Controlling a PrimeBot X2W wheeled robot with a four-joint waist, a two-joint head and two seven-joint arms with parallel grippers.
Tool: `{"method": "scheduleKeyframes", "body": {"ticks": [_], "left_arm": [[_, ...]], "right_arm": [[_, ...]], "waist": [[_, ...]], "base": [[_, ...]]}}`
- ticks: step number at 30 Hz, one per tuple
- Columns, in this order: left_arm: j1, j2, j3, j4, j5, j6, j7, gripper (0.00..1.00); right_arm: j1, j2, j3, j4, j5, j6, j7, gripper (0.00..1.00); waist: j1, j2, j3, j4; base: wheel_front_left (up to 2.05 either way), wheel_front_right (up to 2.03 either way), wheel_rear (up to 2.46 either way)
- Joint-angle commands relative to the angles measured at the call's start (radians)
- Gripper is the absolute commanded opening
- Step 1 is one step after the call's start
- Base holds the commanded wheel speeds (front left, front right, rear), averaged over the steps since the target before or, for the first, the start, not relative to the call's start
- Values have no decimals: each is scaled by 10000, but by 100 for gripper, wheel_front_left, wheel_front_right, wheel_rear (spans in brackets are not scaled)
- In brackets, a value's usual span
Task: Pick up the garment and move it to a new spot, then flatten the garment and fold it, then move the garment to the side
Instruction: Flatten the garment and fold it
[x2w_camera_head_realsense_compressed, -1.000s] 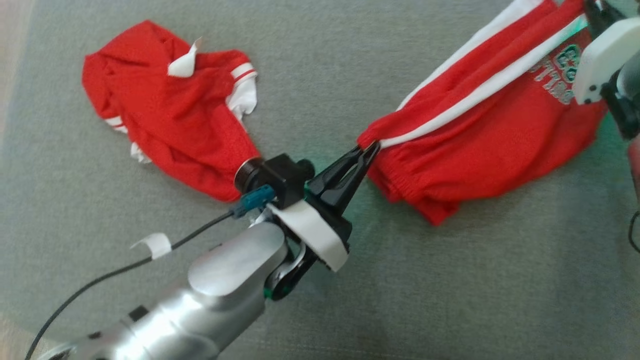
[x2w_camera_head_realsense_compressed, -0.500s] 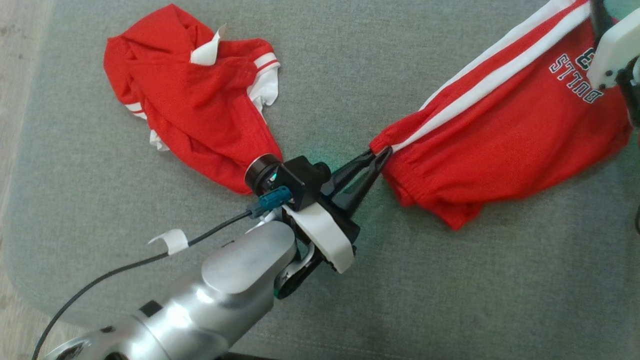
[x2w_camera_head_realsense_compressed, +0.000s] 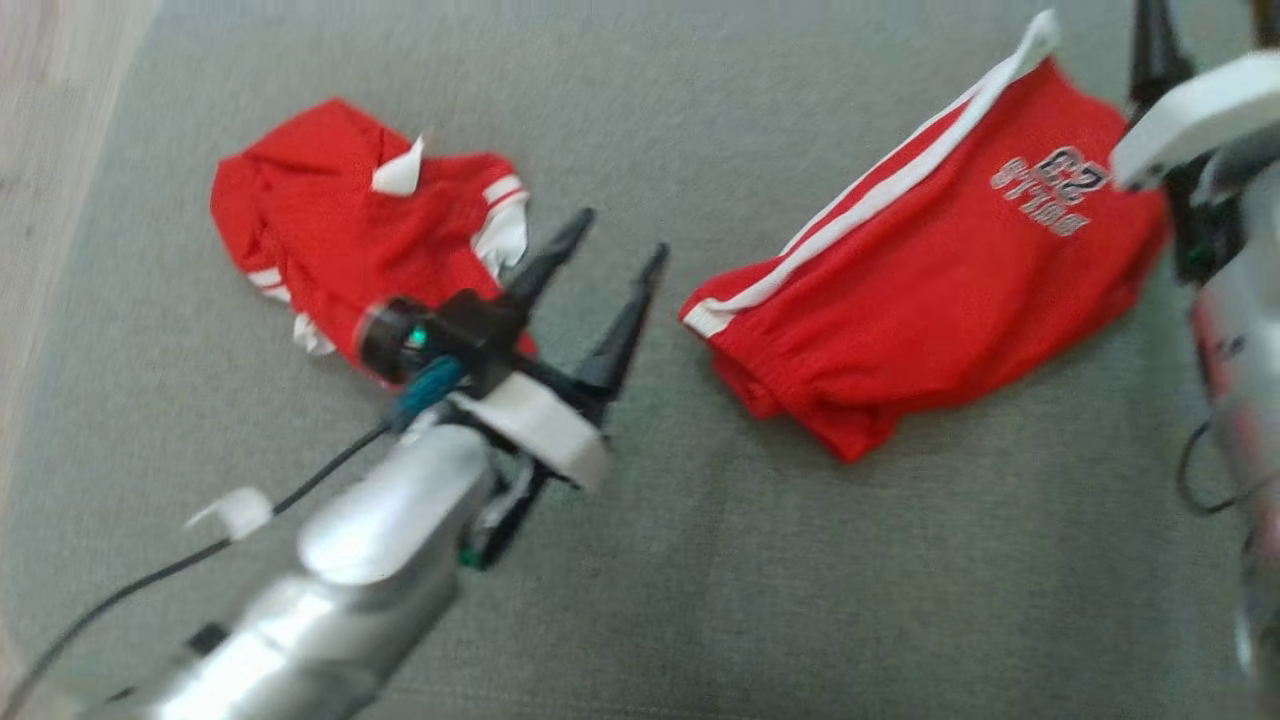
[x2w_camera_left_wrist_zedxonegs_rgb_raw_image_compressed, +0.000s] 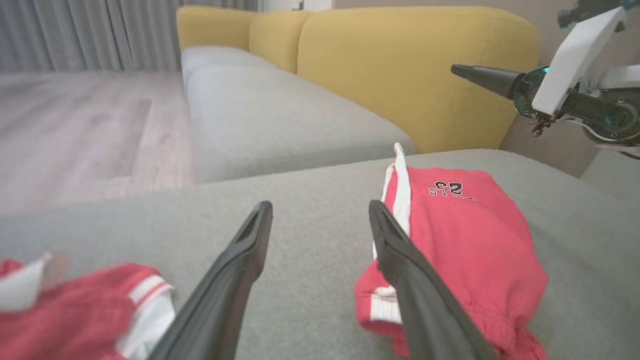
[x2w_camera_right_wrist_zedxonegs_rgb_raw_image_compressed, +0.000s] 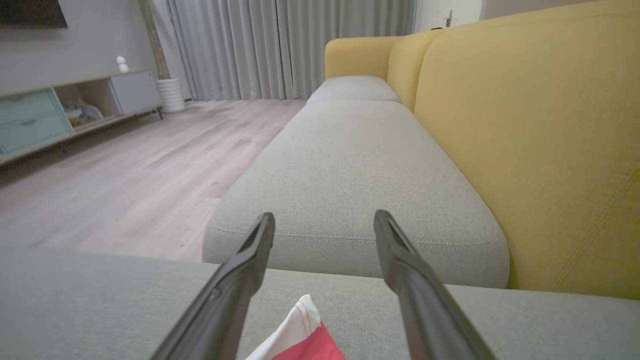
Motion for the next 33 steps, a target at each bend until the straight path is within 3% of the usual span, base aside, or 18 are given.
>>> {"method": "scheduleKeyframes", "body": {"ticks": [1,5,6,7,16,23,29,33], "left_arm": [[-135,469,650,-486,478,196,-107,100],[692,914,2025,-1218,1230,853,-108,100],[692,914,2025,-1218,1230,853,-108,100],[1278,1064,2683,-1601,1541,1039,-109,100],[3928,1099,4748,-2713,2706,1399,-109,100],[5395,532,5832,-2965,3337,954,-110,100],[5452,138,6151,-2714,3837,404,-110,100],[5286,-160,6301,-2590,4111,27,-110,100]], "right_arm": [[330,263,12,-616,322,-9,-117,100],[1662,673,-112,-2610,964,-9,-139,100],[1662,673,-112,-2610,964,-9,-139,100],[2574,940,-143,-3639,1080,-9,-141,100],[6477,1899,-117,-6687,515,-9,-143,100],[8107,2080,40,-7562,384,-9,-144,100],[8183,2086,70,-7611,449,-9,-116,100],[7714,2087,-148,-7282,112,-9,559,100]], "waist": [[2,0,-551,-446],[2,0,-1062,-903],[2,0,-1062,-903],[2,0,-1293,-1145],[2,0,-1908,-1784],[2,0,-1943,-1907],[2,0,-1917,-1809],[2,0,-1546,-1589]], "base": [[0,0,0],[0,0,0],[0,0,0],[0,0,0],[0,0,0],[0,0,0],[0,0,0],[0,0,0]]}}
